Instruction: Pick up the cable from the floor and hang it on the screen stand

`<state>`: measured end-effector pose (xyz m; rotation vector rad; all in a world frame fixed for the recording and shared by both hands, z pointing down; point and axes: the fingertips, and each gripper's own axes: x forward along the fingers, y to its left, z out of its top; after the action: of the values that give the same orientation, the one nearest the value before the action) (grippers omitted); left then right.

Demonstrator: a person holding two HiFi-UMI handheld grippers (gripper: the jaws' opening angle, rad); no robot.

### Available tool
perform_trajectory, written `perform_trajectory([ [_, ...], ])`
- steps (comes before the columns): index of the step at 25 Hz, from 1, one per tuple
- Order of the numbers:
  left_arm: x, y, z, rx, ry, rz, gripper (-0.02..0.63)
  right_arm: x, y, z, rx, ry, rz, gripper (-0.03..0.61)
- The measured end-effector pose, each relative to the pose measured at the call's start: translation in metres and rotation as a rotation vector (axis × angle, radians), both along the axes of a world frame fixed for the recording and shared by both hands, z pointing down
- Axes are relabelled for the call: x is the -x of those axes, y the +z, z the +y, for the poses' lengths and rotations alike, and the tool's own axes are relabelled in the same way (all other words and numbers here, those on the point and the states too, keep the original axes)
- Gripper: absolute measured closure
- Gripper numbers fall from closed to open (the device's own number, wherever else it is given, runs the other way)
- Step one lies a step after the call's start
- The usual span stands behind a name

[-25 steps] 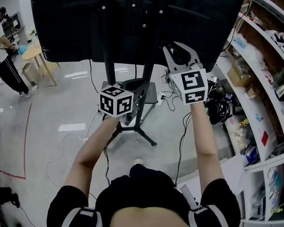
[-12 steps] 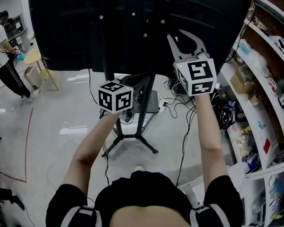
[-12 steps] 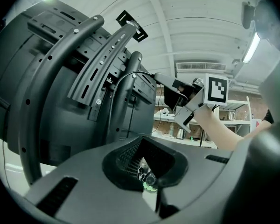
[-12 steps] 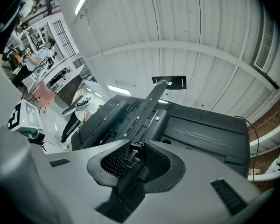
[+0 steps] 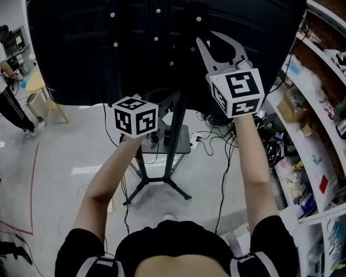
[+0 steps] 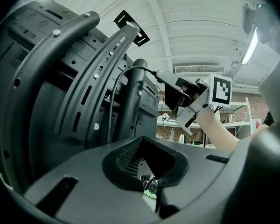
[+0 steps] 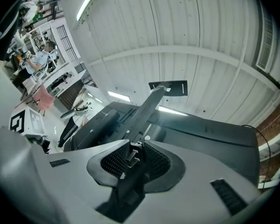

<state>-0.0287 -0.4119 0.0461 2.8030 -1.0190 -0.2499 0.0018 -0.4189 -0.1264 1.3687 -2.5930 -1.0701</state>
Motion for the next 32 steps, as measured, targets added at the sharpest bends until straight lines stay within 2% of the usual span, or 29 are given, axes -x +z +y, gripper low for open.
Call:
perform_trajectory([
  [6,0.012,-0.04,-0.022,-0.032,-0.02,0.024,0.609,0.006,-0.041,-0.015,-0.041,-0.022,0.014,0.471],
  [16,0.016,-0.095,-0.045,-0.115,-0.03,0.014,0.609,0.01,-0.1,-0.031,-0.105,-0.034,-0.005,0.471],
  [25,0.008,-0.114,-0.056,-0.14,-0.002,0.038,0.609,-0.015,-0.132,-0.058,-0.127,0.055,-0.026,0.471],
  [32,0.001,-0.12,-0.055,-0.154,0.011,0.043,0.609,-0.055,-0.142,-0.071,-0.133,0.131,-0.055,0.471],
])
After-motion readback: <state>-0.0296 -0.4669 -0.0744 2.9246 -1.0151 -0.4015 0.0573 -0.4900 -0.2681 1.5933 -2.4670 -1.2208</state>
